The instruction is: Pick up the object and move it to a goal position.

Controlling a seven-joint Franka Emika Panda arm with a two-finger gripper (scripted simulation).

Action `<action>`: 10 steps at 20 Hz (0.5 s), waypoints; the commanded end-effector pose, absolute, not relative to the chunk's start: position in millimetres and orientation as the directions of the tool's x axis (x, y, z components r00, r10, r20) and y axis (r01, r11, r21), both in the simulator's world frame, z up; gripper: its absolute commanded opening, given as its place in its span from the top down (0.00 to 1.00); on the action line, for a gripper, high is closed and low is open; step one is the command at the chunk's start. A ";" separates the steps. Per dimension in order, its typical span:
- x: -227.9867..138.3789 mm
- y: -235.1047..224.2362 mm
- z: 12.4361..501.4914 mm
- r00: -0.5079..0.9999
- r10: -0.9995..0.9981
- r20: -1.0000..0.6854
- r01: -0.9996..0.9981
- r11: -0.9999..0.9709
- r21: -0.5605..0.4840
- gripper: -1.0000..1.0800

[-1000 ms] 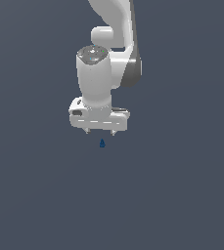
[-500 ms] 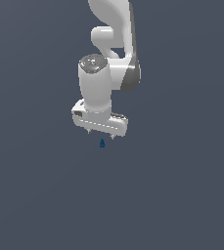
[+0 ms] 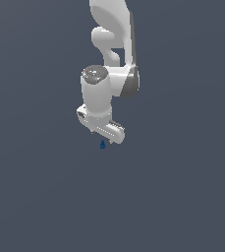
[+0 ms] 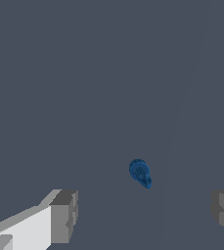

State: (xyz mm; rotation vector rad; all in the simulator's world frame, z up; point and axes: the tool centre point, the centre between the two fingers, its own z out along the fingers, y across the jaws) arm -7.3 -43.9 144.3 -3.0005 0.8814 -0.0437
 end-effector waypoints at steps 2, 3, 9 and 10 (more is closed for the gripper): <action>-12.8 -44.5 133.6 0.781 -0.624 0.016 -0.624 -0.781 -0.020 0.04; -14.4 -44.8 130.6 0.763 -0.647 0.014 -0.646 -0.763 -0.019 0.04; -24.2 -46.5 113.4 0.643 -0.766 0.005 -0.766 -0.643 -0.012 0.04; -25.7 -46.8 111.0 0.624 -0.781 0.004 -0.781 -0.624 -0.011 0.04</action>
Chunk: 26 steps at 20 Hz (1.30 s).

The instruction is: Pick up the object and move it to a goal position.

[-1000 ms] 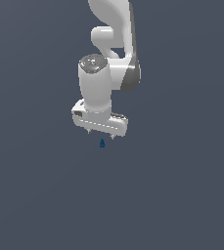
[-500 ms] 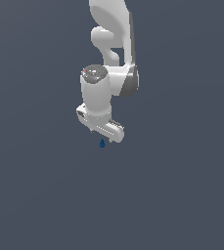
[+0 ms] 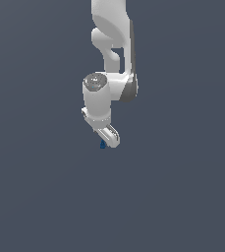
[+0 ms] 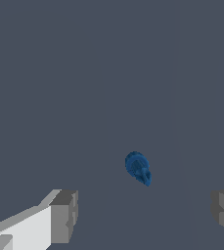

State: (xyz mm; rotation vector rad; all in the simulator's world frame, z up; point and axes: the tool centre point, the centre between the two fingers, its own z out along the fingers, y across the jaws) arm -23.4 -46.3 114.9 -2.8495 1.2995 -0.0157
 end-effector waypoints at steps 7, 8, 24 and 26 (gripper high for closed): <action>-33.8 -48.7 98.3 0.517 -0.856 0.000 -0.856 -0.517 -0.004 0.04; -34.6 -48.9 97.1 0.506 -0.863 0.000 -0.863 -0.506 -0.003 0.04; -38.1 -49.8 76.6 0.466 -0.885 0.000 -0.885 -0.466 0.000 0.04; -38.5 -49.7 66.3 0.465 -0.885 0.000 -0.885 -0.465 0.000 0.04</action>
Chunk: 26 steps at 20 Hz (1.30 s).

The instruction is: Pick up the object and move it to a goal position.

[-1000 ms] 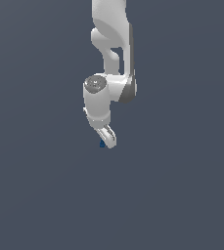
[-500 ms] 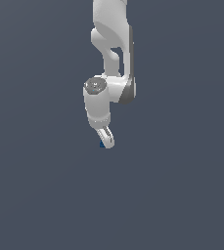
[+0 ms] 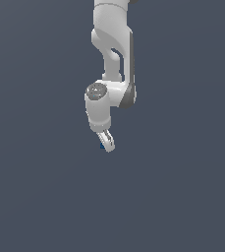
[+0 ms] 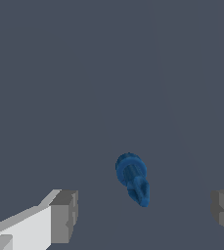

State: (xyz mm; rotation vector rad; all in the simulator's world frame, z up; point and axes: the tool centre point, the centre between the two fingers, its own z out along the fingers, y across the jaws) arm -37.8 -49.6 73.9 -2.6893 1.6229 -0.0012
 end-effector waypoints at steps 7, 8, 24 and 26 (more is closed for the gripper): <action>-38.2 -49.4 43.4 0.464 -0.886 0.000 -0.886 -0.464 0.000 0.04; -38.0 -49.4 42.7 0.464 -0.886 0.000 -0.886 -0.464 0.000 0.04; -36.8 -48.1 47.3 0.464 -0.886 0.000 -0.886 -0.464 0.000 1.00; -35.5 -46.9 53.5 0.463 -0.886 0.000 -0.886 -0.463 0.000 1.00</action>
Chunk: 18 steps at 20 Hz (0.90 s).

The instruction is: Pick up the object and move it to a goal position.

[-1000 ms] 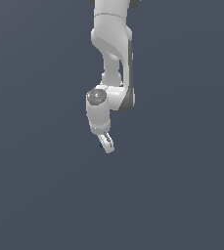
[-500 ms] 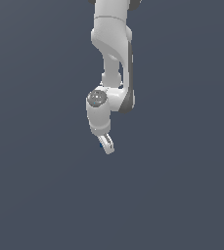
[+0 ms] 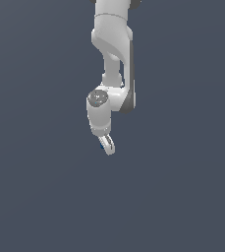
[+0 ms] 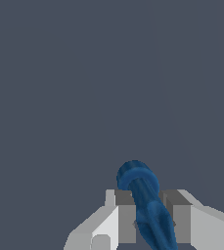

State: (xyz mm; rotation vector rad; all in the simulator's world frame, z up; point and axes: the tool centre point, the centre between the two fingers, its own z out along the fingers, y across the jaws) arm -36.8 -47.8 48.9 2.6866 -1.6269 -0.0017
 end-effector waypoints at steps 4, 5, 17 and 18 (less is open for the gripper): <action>-31.2 -42.0 72.6 0.463 -0.886 0.000 -0.886 -0.463 0.000 1.00; -29.8 -40.4 78.8 0.463 -0.886 0.000 -0.886 -0.463 0.000 1.00; -4.7 -13.7 188.7 0.462 -0.887 0.002 -0.887 -0.462 0.001 1.00; -2.2 -11.1 199.2 0.462 -0.887 0.002 -0.887 -0.462 0.001 1.00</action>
